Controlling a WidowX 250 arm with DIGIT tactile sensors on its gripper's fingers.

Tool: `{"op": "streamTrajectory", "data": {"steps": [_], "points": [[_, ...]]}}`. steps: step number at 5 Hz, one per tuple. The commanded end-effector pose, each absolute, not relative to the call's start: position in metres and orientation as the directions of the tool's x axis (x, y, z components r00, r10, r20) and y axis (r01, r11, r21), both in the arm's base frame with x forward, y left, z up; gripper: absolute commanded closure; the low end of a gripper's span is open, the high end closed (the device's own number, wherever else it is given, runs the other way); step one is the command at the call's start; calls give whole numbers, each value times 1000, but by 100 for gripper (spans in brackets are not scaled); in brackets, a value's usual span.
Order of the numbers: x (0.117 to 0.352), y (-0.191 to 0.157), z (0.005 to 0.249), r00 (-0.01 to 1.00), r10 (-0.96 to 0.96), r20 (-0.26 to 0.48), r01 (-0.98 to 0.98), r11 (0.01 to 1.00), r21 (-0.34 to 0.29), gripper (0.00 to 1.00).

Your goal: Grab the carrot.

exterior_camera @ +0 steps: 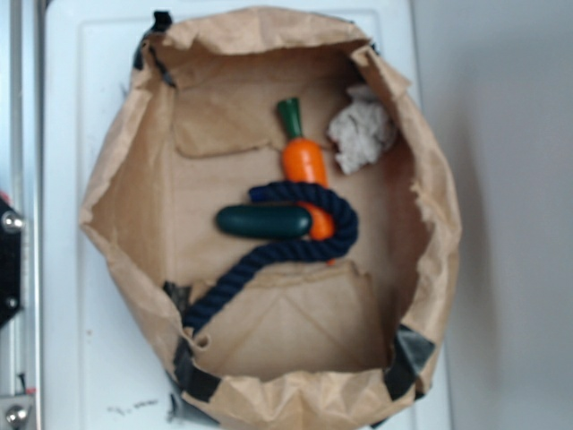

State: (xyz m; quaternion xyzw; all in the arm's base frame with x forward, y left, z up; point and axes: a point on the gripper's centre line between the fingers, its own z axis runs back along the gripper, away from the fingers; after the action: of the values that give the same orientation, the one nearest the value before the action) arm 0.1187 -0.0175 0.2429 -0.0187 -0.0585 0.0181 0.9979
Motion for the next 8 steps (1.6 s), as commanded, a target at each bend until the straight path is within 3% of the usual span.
{"op": "streamTrajectory", "data": {"steps": [1,3,4,6,7,8], "points": [[119,-17,243,992,38,116,-34,999,-39,0],[195,-8,226,973,-89,215,82,996,42,0],[224,8,210,936,-271,227,246,960,132,0],[261,30,171,722,-673,163,638,738,220,0],[269,39,147,643,-764,58,718,627,303,0],[278,50,127,674,-739,15,703,647,296,0]]}}
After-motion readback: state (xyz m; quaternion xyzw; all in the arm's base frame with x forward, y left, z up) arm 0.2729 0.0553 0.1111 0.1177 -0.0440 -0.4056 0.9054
